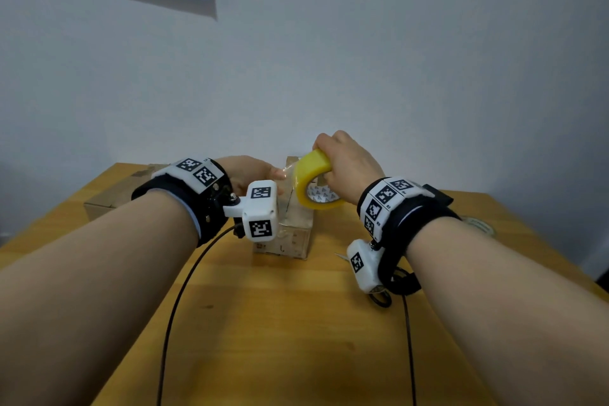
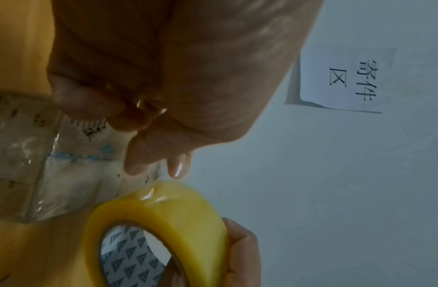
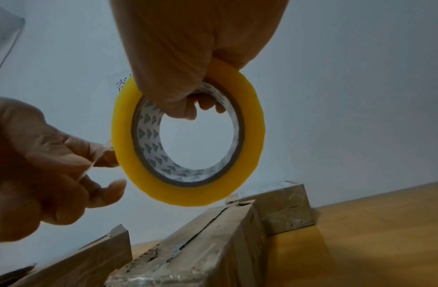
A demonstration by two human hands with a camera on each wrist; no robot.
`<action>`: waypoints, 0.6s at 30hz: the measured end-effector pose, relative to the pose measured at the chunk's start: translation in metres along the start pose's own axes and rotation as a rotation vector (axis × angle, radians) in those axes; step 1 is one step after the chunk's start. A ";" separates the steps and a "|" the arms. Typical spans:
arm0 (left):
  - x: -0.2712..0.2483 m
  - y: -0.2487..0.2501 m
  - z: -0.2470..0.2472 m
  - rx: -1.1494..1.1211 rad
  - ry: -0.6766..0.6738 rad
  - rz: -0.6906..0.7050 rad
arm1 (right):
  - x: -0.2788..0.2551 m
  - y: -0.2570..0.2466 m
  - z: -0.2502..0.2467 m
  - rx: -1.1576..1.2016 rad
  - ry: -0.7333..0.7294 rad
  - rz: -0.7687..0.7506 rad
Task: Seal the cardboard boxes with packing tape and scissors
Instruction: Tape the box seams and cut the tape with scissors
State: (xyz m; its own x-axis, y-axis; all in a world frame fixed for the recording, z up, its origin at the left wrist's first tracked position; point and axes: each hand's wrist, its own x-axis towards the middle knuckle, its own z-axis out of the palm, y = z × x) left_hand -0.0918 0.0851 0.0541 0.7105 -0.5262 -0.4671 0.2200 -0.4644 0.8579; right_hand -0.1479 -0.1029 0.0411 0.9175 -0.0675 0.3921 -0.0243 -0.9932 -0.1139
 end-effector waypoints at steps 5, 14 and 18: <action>0.007 -0.007 -0.006 -0.128 0.023 0.054 | -0.001 0.001 0.002 0.003 0.022 0.051; 0.008 -0.009 -0.020 -0.233 0.124 0.009 | 0.009 -0.009 -0.004 0.120 -0.155 0.050; 0.012 -0.017 -0.034 -0.224 0.215 -0.013 | 0.017 -0.011 -0.005 0.165 -0.253 0.038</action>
State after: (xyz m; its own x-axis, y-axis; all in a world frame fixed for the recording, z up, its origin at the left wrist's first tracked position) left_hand -0.0642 0.1109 0.0411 0.8265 -0.3471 -0.4432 0.3554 -0.2890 0.8889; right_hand -0.1341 -0.0931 0.0539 0.9874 -0.0580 0.1471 -0.0148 -0.9601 -0.2791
